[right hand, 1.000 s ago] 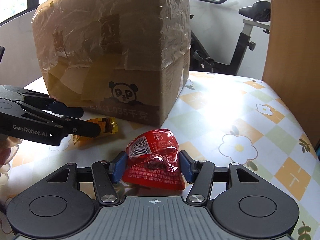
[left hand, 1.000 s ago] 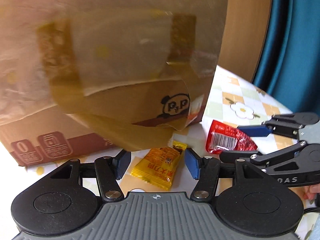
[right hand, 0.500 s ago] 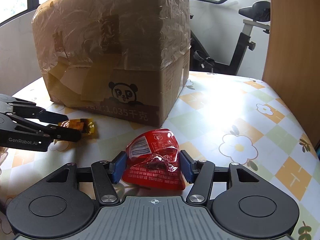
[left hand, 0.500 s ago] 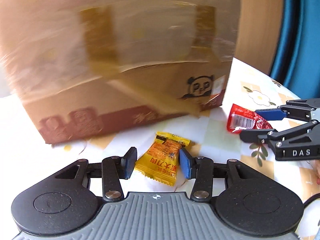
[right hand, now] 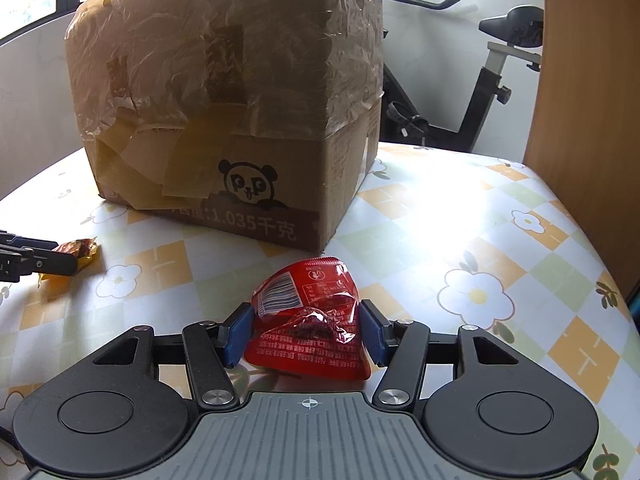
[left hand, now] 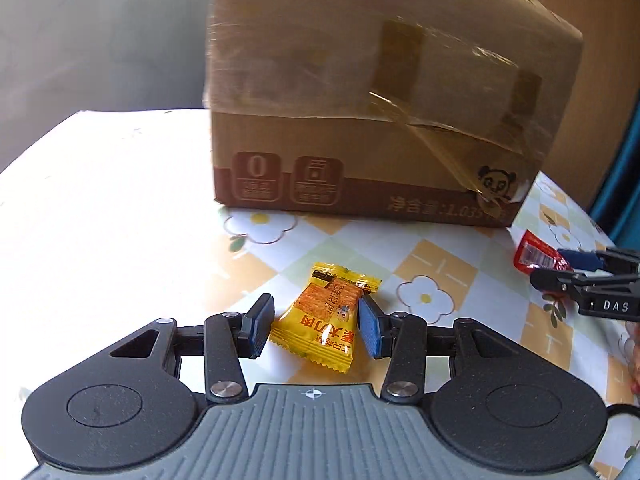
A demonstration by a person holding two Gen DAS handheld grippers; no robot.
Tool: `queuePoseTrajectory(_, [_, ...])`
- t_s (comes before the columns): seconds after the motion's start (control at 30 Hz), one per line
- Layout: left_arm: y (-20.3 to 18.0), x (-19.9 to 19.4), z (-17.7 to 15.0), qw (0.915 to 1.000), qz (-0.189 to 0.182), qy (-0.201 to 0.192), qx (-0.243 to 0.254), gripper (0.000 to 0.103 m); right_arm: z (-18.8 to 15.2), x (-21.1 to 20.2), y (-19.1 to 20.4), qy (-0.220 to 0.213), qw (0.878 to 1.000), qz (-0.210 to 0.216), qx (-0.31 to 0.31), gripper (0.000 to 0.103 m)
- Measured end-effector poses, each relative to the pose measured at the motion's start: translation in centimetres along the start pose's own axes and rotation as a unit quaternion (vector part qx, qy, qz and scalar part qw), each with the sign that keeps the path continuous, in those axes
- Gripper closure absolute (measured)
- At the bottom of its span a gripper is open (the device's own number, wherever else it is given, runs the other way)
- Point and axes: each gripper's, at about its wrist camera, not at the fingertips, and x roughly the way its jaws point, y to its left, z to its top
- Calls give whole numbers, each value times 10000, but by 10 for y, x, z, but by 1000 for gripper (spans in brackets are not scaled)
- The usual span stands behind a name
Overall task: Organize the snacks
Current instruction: 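Close the left tool on the yellow candy while the right tool holds the red packet, then carry both held snacks over the box and open both tools to drop them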
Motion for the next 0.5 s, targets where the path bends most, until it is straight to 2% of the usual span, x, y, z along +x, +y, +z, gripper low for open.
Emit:
queuePoseTrajectory(0.13, [17, -14, 2, 9991, 165, -185, -356, 55, -1, -2, 1, -27, 10000, -61, -28, 51])
queuePoseTrajectory(0.23, [25, -33, 11, 9980, 261, -453, -345, 55, 0, -10, 0, -139, 9997, -202, 38, 51])
queuePoseTrajectory(0.37, [23, -51, 26, 9955, 330, -875, -179, 55, 2, -33, -8, -356, 9982, -180, 447, 51])
queuePoseTrajectory(0.5, [24, -77, 44, 9903, 308, -1347, -114, 55, 20, -61, -14, -720, 9959, -202, 503, 51])
